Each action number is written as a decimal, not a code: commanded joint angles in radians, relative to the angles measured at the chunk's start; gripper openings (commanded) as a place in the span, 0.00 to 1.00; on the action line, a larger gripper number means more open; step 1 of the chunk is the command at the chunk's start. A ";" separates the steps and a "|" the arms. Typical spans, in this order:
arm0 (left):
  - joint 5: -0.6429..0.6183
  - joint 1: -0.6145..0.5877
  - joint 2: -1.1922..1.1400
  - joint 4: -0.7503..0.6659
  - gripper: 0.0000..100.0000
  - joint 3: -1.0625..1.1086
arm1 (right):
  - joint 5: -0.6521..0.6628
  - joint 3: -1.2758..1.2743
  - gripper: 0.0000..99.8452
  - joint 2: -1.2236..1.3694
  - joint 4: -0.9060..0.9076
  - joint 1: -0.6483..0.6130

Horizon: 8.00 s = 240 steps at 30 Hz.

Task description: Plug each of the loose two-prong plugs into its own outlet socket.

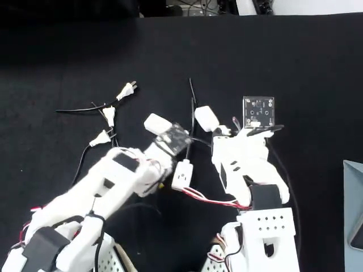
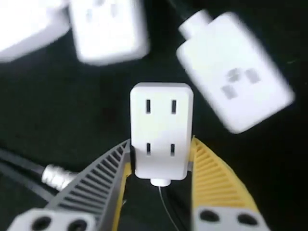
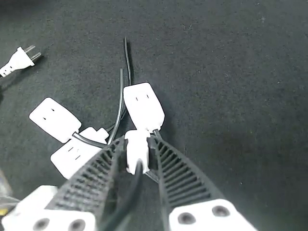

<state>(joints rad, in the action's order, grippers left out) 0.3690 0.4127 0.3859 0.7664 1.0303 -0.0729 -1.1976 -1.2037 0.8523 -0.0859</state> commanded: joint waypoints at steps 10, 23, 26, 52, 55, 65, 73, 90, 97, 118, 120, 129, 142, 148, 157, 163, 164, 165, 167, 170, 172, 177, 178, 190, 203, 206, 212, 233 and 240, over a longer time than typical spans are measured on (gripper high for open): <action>-0.074 -0.099 0.078 0.143 0.17 -0.090 | 0.064 -0.008 0.01 -0.002 -0.015 -0.054; -0.140 -0.189 0.474 0.288 0.30 -0.015 | 0.064 -0.016 0.01 -0.002 -0.015 -0.075; -0.141 -0.202 0.502 0.298 0.30 0.012 | 0.064 -0.016 0.01 -0.002 -0.015 -0.077; -0.201 -0.768 1.169 0.359 0.30 0.444 | 0.064 0.018 0.01 0.372 -0.253 -0.552; -0.201 -0.769 1.169 0.359 0.30 0.444 | 0.064 -0.025 0.01 0.372 -0.321 -0.578; -0.201 -0.769 1.169 0.359 0.31 0.452 | 0.064 -0.091 0.01 0.374 -0.377 -0.585; -0.201 -0.768 1.169 0.359 0.31 0.455 | 0.094 -0.099 0.01 0.372 -0.341 -0.585; -0.201 -0.768 1.169 0.359 0.31 0.455 | 0.123 -0.125 0.01 0.446 -0.411 -0.624; -0.201 -0.768 1.169 0.361 0.30 0.455 | 0.120 -0.044 0.01 0.570 -0.411 -0.621; -0.201 -0.768 1.169 0.361 0.30 0.456 | 0.127 0.131 0.01 0.599 -0.296 -0.621; -0.201 -0.768 1.169 0.361 0.30 0.456 | 0.129 0.137 0.01 0.636 -0.299 -0.621; -0.201 -0.766 1.172 0.361 0.30 0.466 | 0.170 0.166 0.01 0.773 -0.351 -0.620; -0.201 -0.766 1.172 0.361 0.30 0.466 | 0.172 0.220 0.01 0.780 -0.345 -0.615; -0.201 -0.766 1.172 0.361 0.30 0.466 | 0.226 0.216 0.01 0.782 -0.350 -0.586; -0.201 -0.766 1.171 0.361 0.30 0.466 | 0.232 0.183 0.01 0.809 -0.433 -0.588; -0.201 -0.766 1.171 0.361 0.30 0.466 | 0.232 0.186 0.01 0.897 -0.450 -0.585; -0.201 -0.766 1.171 0.361 0.30 0.466 | 0.232 0.186 0.01 0.897 -0.448 -0.583; -0.201 -0.766 1.171 0.361 0.30 0.466 | 0.232 0.186 0.01 0.897 -0.446 -0.583; -0.201 -0.766 1.171 0.361 0.30 0.466 | 0.232 0.185 0.01 0.897 -0.446 -0.582; -0.201 -0.766 1.171 0.361 0.30 0.466 | 0.230 0.185 0.01 0.892 -0.446 -0.582; -0.201 -0.766 1.171 0.361 0.30 0.466 | 0.229 0.179 0.01 0.868 -0.445 -0.582; -0.201 -0.766 1.171 0.361 0.30 0.466 | 0.226 0.177 0.01 0.769 -0.348 -0.583; -0.201 -0.766 1.171 0.361 0.30 0.466 | 0.226 0.176 0.01 0.757 -0.339 -0.583; -0.201 -0.766 1.172 0.361 0.30 0.466 | 0.149 0.153 0.01 0.742 -0.334 -0.583; -0.201 -0.766 1.174 0.361 0.30 0.466 | -0.012 0.240 0.01 0.742 -0.195 -0.583; -0.201 -0.766 1.174 0.361 0.30 0.466 | -0.014 0.240 0.01 0.742 -0.193 -0.583; -0.199 -0.766 1.175 0.361 0.30 0.466 | -0.052 0.240 0.01 0.664 -0.192 -0.583; -0.199 -0.766 1.175 0.361 0.30 0.466 | -0.147 0.085 0.01 0.487 -0.144 -0.589; -0.199 -0.766 1.174 0.361 0.30 0.466 | -0.158 0.025 0.01 0.489 -0.221 -0.591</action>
<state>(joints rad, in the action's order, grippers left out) 0.1726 -0.3437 1.5520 1.1224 1.5060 -0.2217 -1.1669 -0.6897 0.6697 -0.6843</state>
